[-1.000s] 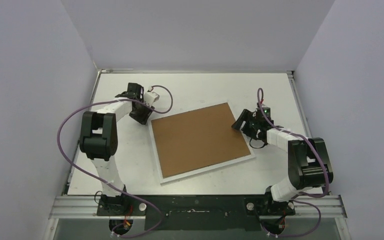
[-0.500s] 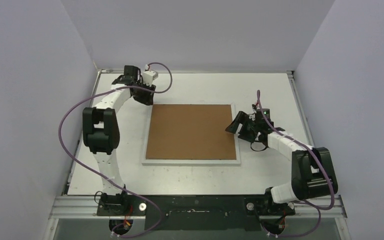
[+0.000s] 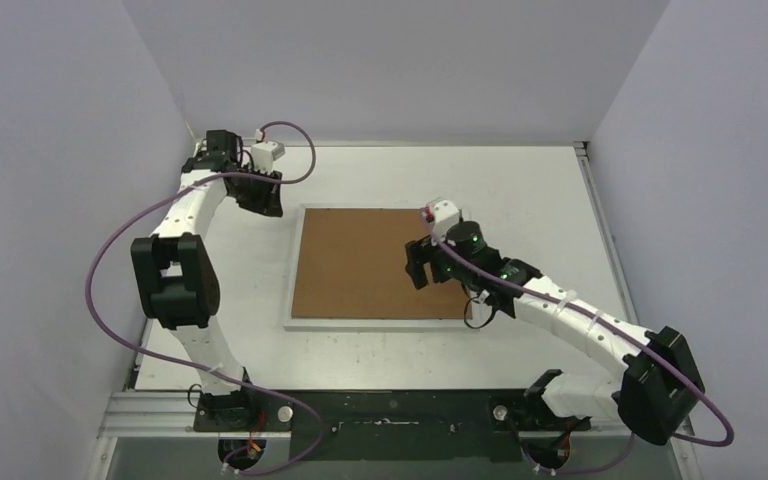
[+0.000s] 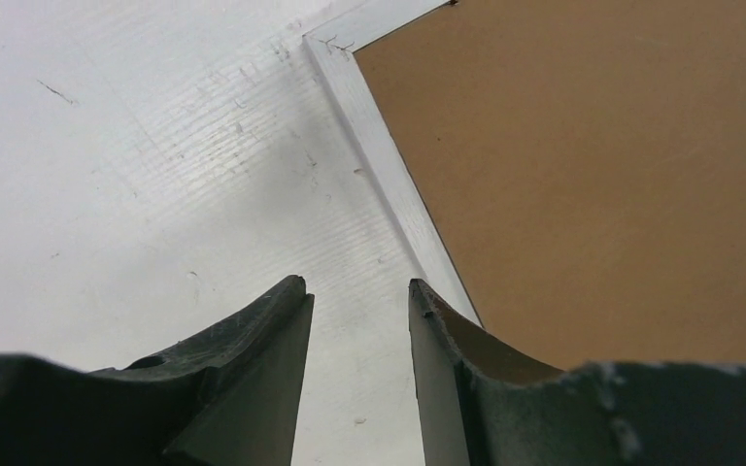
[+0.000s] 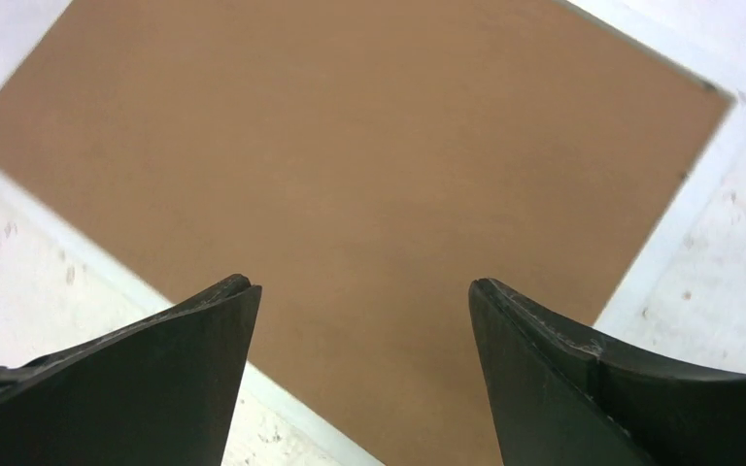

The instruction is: Put the photo into the frame

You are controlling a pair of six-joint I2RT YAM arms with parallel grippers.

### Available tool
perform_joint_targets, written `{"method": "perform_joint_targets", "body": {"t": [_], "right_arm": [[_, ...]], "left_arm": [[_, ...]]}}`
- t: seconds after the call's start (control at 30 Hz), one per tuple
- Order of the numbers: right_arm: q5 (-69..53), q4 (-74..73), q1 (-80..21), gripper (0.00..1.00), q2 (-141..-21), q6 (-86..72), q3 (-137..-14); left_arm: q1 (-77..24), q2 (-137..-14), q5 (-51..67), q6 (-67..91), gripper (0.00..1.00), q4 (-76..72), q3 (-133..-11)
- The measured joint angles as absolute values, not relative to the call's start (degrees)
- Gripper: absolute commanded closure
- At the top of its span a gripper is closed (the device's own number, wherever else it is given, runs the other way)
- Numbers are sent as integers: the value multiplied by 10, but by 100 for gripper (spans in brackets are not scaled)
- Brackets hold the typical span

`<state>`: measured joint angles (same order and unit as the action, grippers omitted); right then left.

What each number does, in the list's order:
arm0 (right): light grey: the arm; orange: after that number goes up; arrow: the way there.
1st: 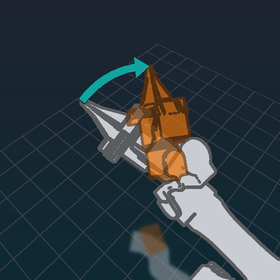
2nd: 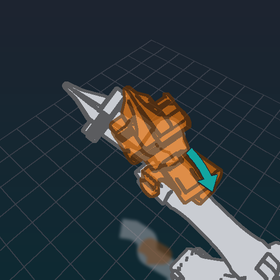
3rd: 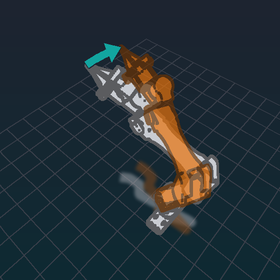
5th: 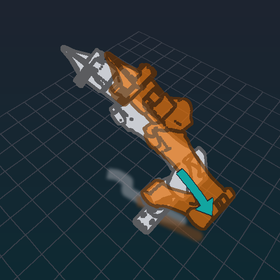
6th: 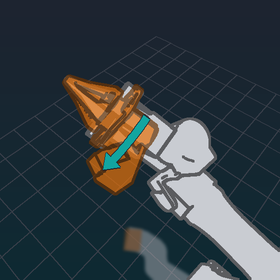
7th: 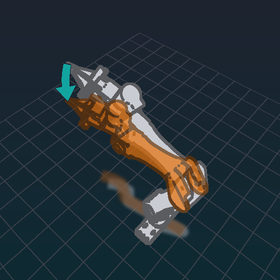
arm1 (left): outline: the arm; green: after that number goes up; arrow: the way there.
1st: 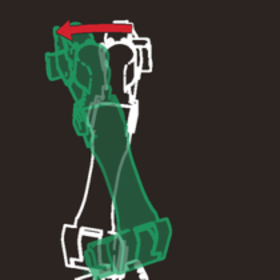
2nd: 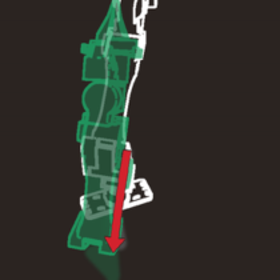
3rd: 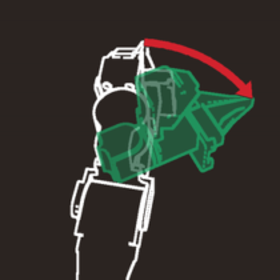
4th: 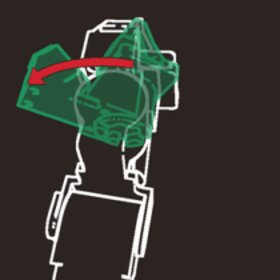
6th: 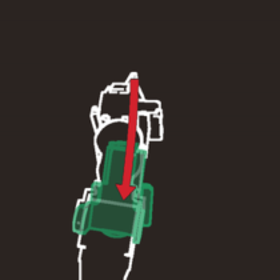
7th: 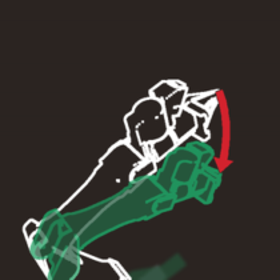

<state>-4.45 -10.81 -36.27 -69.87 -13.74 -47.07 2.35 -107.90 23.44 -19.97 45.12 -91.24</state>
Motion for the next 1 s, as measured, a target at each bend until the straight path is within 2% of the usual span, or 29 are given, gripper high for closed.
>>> {"method": "perform_joint_targets", "body": {"t": [0.23,0.43,0.73,1.0], "right_arm": [[53,-130,-542,20,-728,34,-486],[102,-140,-646,21,-795,134,-486],[141,-110,-668,22,-849,217,-485],[128,-80,-668,23,-869,244,-485]], "left_arm": [[36,-1069,250,-199,60,462,-912],[46,-1069,252,-197,60,469,-912],[49,-1070,259,-195,60,479,-916],[49,-1080,263,-186,60,484,-927]]}}
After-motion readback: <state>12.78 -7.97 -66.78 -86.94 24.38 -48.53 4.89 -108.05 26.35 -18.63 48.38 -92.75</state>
